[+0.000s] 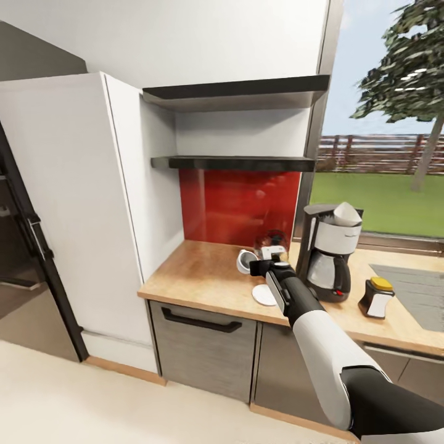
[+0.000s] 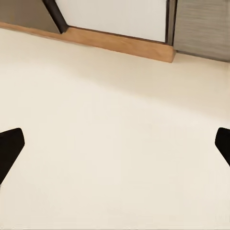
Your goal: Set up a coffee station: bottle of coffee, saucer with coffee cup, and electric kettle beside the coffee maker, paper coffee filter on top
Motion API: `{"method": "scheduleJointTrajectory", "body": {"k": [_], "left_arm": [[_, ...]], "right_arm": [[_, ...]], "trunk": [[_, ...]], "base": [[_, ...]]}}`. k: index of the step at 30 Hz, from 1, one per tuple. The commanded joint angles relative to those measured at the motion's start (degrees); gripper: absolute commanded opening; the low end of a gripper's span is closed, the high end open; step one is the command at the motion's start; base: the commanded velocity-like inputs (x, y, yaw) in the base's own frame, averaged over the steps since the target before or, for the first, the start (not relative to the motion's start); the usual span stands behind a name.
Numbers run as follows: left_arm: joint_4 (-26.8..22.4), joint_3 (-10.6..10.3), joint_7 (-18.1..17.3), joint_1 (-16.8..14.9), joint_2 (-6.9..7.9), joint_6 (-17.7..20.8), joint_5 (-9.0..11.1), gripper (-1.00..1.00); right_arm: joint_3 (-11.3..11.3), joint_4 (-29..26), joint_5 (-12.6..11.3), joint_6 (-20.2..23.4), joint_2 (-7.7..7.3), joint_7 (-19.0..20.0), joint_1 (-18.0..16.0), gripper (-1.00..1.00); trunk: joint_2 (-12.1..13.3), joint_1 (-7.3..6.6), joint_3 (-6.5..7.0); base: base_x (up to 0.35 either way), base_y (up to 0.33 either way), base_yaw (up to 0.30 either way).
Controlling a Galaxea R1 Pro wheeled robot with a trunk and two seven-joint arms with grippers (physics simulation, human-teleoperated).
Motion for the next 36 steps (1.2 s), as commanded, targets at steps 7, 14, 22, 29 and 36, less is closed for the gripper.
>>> {"method": "scheduleJointTrajectory", "body": {"k": [7, 14, 22, 29, 36], "left_arm": [[-0.1, -0.2, 0.0, 0.1, 0.02, -0.1, 0.4, 1.00], [-0.1, -0.1, 0.0, 0.1, 0.09, -0.1, 0.4, 1.00], [-0.1, -0.1, 0.0, 0.1, 0.11, -0.1, 0.4, 1.00], [-0.1, -0.1, 0.0, 0.1, 0.11, -0.1, 0.4, 1.00], [-0.1, 0.0, 0.1, 0.1, 0.36, 0.0, 0.4, 1.00]], "right_arm": [[-0.2, 0.0, 0.5, 0.3, 0.08, 0.2, 0.0, -1.00], [-0.2, -0.1, 0.5, 0.3, 0.08, 0.2, 0.0, -1.00], [0.0, 0.1, 0.9, 0.5, 0.08, 0.1, 0.0, -1.00], [0.5, 0.6, 6.3, 0.9, 0.08, -0.1, 0.0, -1.00], [0.8, 2.4, 15.8, 7.7, 0.08, 0.0, 0.0, -1.00]], "trunk": [[0.0, 0.04, -0.42], [0.0, 0.04, -0.93], [0.0, 0.04, -1.48], [0.0, 0.04, -1.57], [0.0, 0.04, -1.58]], "base": [[0.168, 0.201, -0.239], [0.025, 0.020, -0.196], [0.001, 0.001, -0.181], [0.000, 0.000, -0.034], [0.000, 0.000, -0.002]]}}
